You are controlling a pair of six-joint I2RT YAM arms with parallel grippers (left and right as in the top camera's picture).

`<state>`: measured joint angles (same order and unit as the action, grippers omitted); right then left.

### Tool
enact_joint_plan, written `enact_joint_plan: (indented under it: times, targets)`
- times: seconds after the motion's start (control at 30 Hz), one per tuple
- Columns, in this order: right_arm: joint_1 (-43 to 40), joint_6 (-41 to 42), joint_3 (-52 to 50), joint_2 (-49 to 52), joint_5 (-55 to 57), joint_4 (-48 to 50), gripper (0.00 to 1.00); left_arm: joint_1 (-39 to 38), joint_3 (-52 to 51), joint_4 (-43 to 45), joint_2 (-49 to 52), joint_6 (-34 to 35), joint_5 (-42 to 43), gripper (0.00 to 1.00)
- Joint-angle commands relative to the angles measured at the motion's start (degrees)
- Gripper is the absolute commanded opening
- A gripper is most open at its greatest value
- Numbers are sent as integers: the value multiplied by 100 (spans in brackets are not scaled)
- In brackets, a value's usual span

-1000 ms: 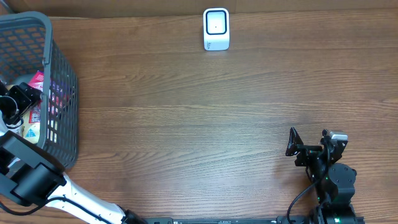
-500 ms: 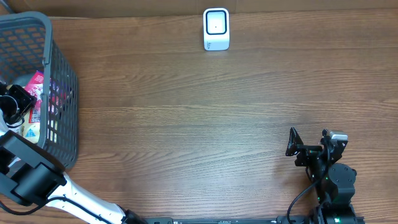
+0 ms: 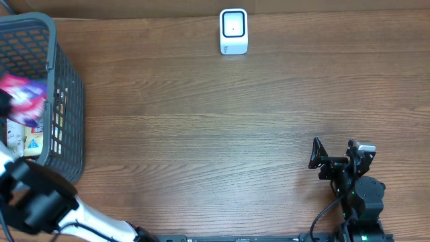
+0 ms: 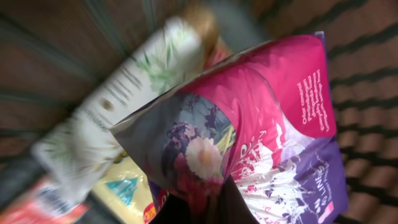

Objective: Scan the item barcode
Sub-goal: 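Reach the left gripper into the basket and grasp the pink-purple package, then carry the pink-purple package to table center and release it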

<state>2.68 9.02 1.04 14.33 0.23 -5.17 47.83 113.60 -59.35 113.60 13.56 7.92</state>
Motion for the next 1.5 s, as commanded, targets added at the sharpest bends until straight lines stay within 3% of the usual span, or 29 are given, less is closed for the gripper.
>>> enact_joint_plan:
  times: [0.0,0.27,0.43,0.6,0.77,1.07,1.3,1.47]
  targets:
    - [26,9,-57,7,11,33,100,-66,660,-179,-1025,474,96,4]
    - [26,11,-57,7,7,76,100,-76,807,-494,-2188,634,1539,4]
    - [26,11,-57,7,7,103,100,-387,804,-1670,-2535,-107,2124,4]
    - [26,11,-57,7,4,173,100,-1165,739,-2457,-2559,-1182,2332,4]
    - [26,11,-57,7,4,188,100,-2385,422,-2361,-2559,-1346,2350,4]
    - [26,11,-57,7,7,229,100,-4745,-1832,-1167,-2559,-1294,1519,4]
    - [26,11,-57,7,4,251,100,-5914,-4341,1340,-2514,-754,1408,4]
    - [26,11,-57,7,7,251,100,-6328,-5582,2739,-2321,-232,1381,4]
